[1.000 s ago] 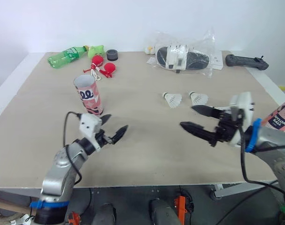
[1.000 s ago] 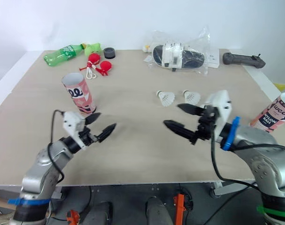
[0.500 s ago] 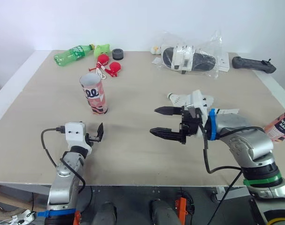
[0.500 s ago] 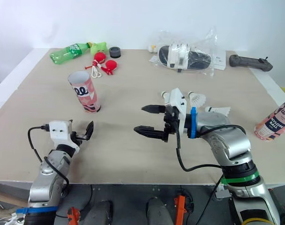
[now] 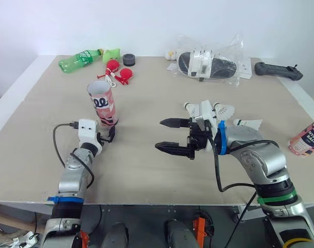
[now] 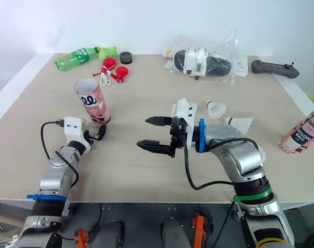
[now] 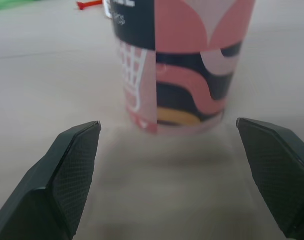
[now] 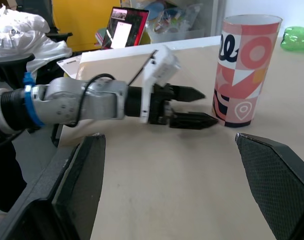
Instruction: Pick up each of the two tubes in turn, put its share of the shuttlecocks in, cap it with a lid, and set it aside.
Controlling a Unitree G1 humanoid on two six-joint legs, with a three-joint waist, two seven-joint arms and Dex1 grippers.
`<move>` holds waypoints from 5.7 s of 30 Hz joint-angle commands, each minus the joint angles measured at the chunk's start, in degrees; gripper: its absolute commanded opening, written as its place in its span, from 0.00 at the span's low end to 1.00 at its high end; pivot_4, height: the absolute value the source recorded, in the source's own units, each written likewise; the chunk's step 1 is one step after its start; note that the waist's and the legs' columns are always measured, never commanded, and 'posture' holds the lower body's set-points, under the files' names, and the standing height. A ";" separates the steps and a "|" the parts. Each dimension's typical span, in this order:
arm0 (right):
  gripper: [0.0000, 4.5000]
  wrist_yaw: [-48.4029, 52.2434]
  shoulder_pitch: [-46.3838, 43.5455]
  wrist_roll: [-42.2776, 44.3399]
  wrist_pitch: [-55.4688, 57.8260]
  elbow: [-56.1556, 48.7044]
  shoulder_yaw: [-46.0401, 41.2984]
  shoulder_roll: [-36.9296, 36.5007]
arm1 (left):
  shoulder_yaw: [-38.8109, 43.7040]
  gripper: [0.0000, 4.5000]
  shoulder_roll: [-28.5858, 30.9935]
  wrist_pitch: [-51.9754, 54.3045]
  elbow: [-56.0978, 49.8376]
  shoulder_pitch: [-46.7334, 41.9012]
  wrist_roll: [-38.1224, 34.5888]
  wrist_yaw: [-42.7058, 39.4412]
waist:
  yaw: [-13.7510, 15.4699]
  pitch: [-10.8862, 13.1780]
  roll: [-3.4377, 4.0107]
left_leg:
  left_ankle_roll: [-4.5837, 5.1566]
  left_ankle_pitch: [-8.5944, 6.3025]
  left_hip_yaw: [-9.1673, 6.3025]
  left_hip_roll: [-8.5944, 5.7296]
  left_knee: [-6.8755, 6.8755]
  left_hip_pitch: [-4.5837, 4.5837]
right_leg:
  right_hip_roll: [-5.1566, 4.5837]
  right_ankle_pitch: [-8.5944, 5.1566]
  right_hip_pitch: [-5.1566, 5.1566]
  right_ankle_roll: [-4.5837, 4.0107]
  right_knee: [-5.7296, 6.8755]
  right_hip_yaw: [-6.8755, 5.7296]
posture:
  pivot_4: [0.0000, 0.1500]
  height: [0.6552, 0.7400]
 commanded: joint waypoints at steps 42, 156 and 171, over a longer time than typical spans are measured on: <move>1.00 -0.05 -4.95 6.72 7.00 -1.50 -10.82 -4.87 | -5.58 0.70 10.06 -8.01 9.50 -11.02 -8.12 -35.70 | -0.10 0.01 0.01 | -0.01 0.00 -0.05 0.00 -0.08 -0.10 | -0.01 0.20 -0.11 -0.37 0.00 -0.04 | 1.00 1.00; 0.65 12.92 -18.18 -16.72 -6.73 0.98 5.41 -6.48 | -30.30 0.70 28.87 24.93 -14.53 -19.53 6.72 -58.13 | -0.14 0.22 0.64 | 0.12 0.05 -0.10 -0.08 0.48 -0.12 | -0.06 0.00 0.04 0.07 0.32 -0.07 | 1.00 1.00; 0.99 -18.62 -0.31 -18.40 4.31 4.26 -22.18 -9.08 | -30.50 0.70 28.51 24.68 -14.86 -18.44 6.55 -58.01 | 0.16 0.18 0.66 | 0.14 0.05 -0.10 -0.08 0.48 -0.18 | -0.08 0.00 0.01 0.05 0.30 -0.09 | 1.00 1.00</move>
